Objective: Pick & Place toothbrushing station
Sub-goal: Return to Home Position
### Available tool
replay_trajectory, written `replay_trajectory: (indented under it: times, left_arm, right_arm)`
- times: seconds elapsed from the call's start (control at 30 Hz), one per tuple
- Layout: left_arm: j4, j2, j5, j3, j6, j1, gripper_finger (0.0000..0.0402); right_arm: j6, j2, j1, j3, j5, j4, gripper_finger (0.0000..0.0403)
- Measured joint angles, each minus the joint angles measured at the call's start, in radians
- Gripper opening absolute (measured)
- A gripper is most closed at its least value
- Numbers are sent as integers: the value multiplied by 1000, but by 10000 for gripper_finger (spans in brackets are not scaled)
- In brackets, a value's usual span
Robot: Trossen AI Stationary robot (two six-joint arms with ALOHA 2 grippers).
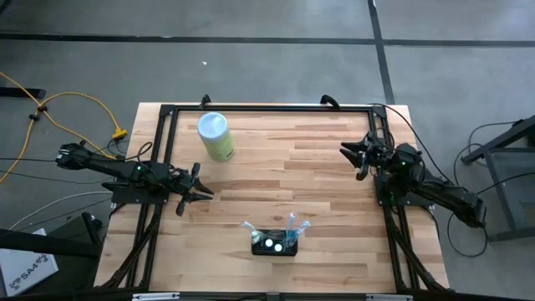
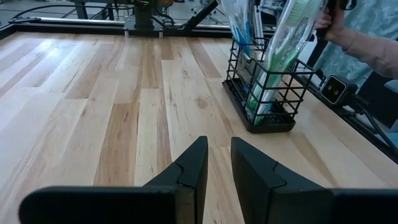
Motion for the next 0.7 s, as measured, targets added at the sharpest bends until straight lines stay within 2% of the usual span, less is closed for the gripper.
replay_trajectory:
  times: [0.7]
  left_arm:
    - [0, 0, 0, 0, -4, 0, 68]
  right_arm:
    - [-2, 2, 0, -29, 101, -36, 117]
